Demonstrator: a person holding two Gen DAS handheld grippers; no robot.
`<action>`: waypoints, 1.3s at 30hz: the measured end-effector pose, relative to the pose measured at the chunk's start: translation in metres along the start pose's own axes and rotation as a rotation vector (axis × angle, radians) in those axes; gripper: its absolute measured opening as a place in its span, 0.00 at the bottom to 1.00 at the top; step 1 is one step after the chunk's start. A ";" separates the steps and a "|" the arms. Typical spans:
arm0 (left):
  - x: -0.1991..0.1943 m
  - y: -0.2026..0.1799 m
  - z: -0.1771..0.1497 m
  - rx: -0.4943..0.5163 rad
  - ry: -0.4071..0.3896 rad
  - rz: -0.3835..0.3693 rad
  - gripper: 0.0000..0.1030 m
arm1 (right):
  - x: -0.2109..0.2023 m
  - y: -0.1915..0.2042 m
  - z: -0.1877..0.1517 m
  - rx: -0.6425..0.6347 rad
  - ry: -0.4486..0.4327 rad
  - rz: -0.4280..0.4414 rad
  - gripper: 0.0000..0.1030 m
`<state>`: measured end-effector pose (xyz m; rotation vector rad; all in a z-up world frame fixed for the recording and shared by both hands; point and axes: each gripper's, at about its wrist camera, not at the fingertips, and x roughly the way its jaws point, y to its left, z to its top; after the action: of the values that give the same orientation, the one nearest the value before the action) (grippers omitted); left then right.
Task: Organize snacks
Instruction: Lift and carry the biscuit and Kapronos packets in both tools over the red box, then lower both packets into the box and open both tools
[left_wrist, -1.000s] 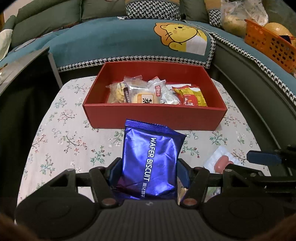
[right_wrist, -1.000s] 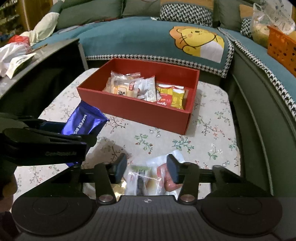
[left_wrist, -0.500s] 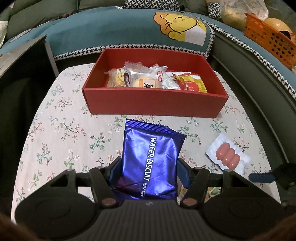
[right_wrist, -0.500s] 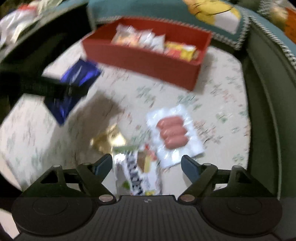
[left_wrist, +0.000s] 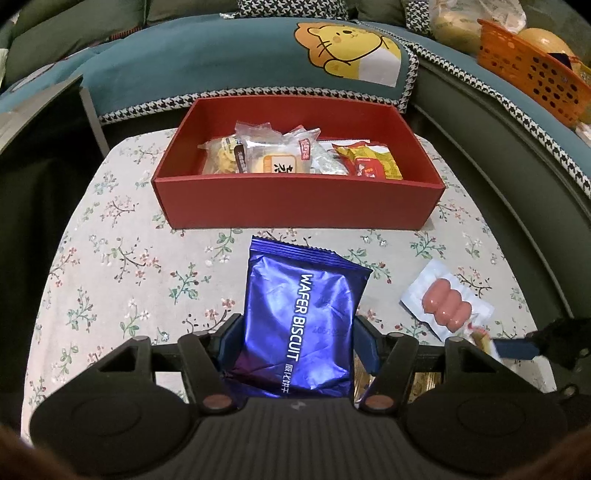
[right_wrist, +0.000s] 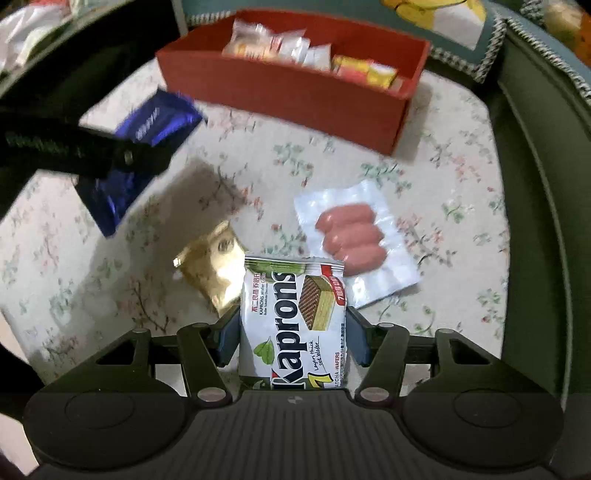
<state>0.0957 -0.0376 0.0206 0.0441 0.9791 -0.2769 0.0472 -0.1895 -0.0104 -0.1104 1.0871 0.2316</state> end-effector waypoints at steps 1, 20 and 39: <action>0.000 -0.001 0.001 0.000 -0.002 0.002 1.00 | -0.004 -0.001 0.002 0.009 -0.017 0.003 0.63; 0.001 -0.015 0.043 0.018 -0.099 0.051 0.99 | -0.035 -0.014 0.059 0.052 -0.223 -0.051 0.63; 0.034 -0.005 0.110 -0.056 -0.156 0.099 1.00 | -0.020 -0.039 0.133 0.091 -0.301 -0.083 0.63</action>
<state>0.2014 -0.0670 0.0545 0.0193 0.8266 -0.1586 0.1631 -0.2031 0.0677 -0.0374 0.7899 0.1190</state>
